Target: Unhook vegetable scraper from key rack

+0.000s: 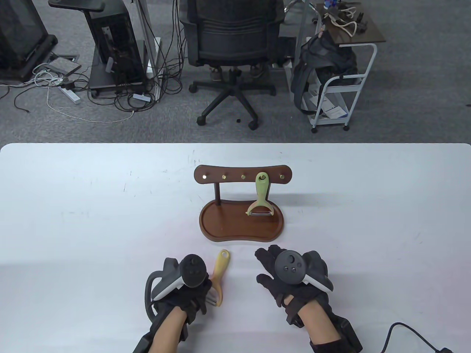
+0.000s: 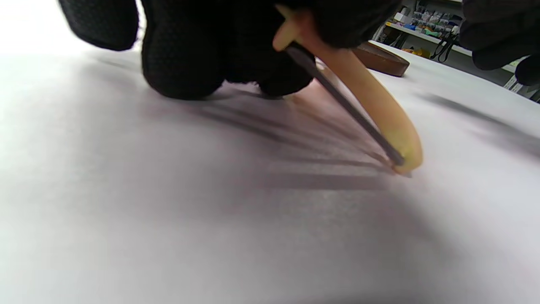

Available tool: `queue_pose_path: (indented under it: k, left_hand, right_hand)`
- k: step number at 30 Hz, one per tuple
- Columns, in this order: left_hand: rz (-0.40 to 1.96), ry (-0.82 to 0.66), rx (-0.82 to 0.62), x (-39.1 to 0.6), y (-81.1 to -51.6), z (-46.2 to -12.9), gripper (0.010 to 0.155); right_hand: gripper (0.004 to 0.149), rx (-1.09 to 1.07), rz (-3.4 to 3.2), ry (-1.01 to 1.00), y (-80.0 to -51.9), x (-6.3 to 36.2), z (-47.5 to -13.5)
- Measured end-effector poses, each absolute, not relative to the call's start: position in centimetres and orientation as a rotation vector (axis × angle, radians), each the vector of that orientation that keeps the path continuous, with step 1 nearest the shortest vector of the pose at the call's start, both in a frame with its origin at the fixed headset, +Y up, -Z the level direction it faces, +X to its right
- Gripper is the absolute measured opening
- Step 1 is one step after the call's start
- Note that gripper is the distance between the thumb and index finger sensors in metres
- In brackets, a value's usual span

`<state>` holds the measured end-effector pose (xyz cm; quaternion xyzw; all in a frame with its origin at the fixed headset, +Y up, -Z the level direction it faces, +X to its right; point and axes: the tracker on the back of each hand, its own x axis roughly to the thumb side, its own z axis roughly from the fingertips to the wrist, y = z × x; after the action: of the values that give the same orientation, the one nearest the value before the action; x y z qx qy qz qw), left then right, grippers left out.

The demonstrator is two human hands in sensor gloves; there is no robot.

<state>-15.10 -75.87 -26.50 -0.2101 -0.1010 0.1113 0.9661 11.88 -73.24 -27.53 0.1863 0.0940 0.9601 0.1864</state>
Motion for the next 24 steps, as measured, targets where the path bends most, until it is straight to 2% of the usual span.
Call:
queue_pose_path:
  k: [15, 21, 24]
  left_hand:
    - [0.062, -0.243, -0.297, -13.5, -75.9, -26.4, 0.051]
    - [-0.119, -0.287, -0.239, -12.5, -76.0, -26.1, 0.05]
    - [-0.13, -0.287, -0.243, -12.2, -76.0, -26.1, 0.05]
  right_hand:
    - [0.072, 0.526, 2.703, 0.283, -73.4, 11.8, -27.5]
    - [0.071, 0.523, 2.704, 0.292, -73.4, 11.9, -27.4]
    - [0.071, 0.522, 2.704, 0.295, -73.5, 11.9, -27.5]
